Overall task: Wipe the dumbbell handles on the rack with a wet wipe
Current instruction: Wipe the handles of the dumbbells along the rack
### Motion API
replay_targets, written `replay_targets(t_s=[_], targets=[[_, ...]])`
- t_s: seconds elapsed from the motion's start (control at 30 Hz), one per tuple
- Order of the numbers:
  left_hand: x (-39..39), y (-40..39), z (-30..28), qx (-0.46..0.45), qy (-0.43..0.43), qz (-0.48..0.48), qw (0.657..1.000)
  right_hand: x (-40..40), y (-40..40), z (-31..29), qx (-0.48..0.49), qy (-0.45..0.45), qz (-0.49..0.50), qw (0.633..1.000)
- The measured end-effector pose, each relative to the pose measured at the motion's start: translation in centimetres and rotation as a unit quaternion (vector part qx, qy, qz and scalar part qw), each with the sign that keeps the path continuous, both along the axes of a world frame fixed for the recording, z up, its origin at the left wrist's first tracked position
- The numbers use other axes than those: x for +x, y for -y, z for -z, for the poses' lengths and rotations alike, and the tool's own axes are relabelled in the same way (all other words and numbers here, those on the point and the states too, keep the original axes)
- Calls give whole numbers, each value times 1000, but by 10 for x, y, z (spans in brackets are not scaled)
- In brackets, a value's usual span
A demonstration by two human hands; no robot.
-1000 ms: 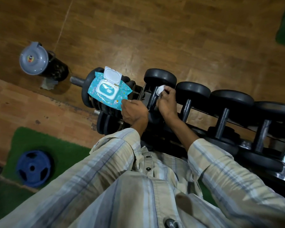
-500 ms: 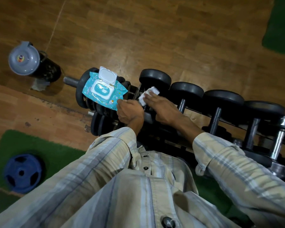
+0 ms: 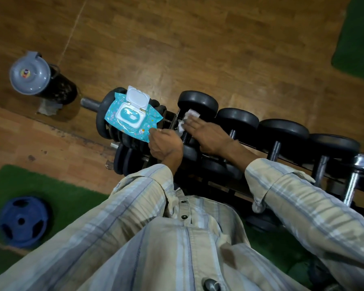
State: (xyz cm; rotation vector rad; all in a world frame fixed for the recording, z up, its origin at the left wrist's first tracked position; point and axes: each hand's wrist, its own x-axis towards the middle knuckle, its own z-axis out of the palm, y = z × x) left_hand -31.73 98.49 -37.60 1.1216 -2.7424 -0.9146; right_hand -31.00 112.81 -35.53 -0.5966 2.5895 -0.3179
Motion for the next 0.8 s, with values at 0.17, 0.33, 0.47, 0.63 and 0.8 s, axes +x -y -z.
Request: replay_targets(t_s=[0.17,0.33,0.47,0.63,0.8], targets=[[0,0,1,3,2,-2,1000,12,5,-1,-60,11,-81,995],[0,0,0,6,0,-2,1000,0,-14,6,-6,-34,18,999],[1,0,1,4,-2,4,1000,8,-11,9,-27,-33,45,998],[0,0,0,9,-6,-4,1000,40,-10,2,-198,67,70,975],[1,1,-1,14,-19,-3,1000,52,0,8,-261,128,267,919]])
